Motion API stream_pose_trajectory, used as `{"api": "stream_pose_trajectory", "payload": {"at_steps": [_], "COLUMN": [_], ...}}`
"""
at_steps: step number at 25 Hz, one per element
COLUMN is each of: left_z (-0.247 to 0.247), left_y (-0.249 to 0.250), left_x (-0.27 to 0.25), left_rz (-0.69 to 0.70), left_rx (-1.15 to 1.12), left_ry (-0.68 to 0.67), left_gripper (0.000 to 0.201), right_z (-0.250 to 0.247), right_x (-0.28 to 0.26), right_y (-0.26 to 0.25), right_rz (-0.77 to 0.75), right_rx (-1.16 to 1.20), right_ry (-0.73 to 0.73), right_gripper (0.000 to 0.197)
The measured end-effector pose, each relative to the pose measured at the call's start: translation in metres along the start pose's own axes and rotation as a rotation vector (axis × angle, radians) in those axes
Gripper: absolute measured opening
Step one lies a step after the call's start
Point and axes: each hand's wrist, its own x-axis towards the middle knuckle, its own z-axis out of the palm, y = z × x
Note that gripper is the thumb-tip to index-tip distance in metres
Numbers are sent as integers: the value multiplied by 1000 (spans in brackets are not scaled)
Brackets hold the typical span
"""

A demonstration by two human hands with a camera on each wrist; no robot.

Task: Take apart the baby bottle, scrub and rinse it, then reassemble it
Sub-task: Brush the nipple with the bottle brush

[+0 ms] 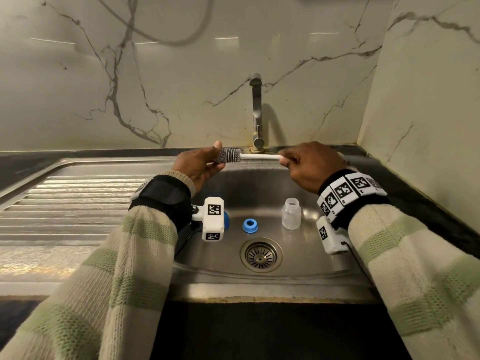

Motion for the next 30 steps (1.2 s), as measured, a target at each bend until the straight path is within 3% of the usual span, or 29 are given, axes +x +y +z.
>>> {"api": "stream_pose_trajectory", "payload": {"at_steps": [4, 7, 9, 12, 14, 16, 18, 23, 30], "left_z": [-3, -1, 3, -5, -17, -17, -7, 0, 0], "left_y": [-1, -6, -12, -13, -7, -1, 1, 4, 1], "left_x": [2, 2, 2, 10, 13, 9, 3, 2, 3], "left_rz": [156, 187, 168, 96, 10, -89, -147, -148, -97], "left_rx": [70, 176, 219, 155, -16, -127, -89, -228, -204], "left_ry": [-85, -136, -75, 120, 172, 120, 24, -10, -1], "left_gripper": [19, 16, 12, 15, 25, 28, 28, 20, 24], "right_z": [-3, -4, -4, -6, -7, -2, 6, 11, 6], "right_x": [-1, -2, -3, 0, 2, 1, -2, -1, -3], "right_y": [-8, -1, 2, 6, 9, 10, 6, -2, -6], "right_rz": [180, 360, 274, 141, 143, 138, 101, 73, 57], "right_rx": [392, 624, 480, 32, 85, 340, 434, 477, 497], "right_ry": [-304, -490, -414, -135, -15, -79, -157, -156, -197], "right_gripper": [36, 42, 33, 17, 18, 17, 19, 19, 18]}}
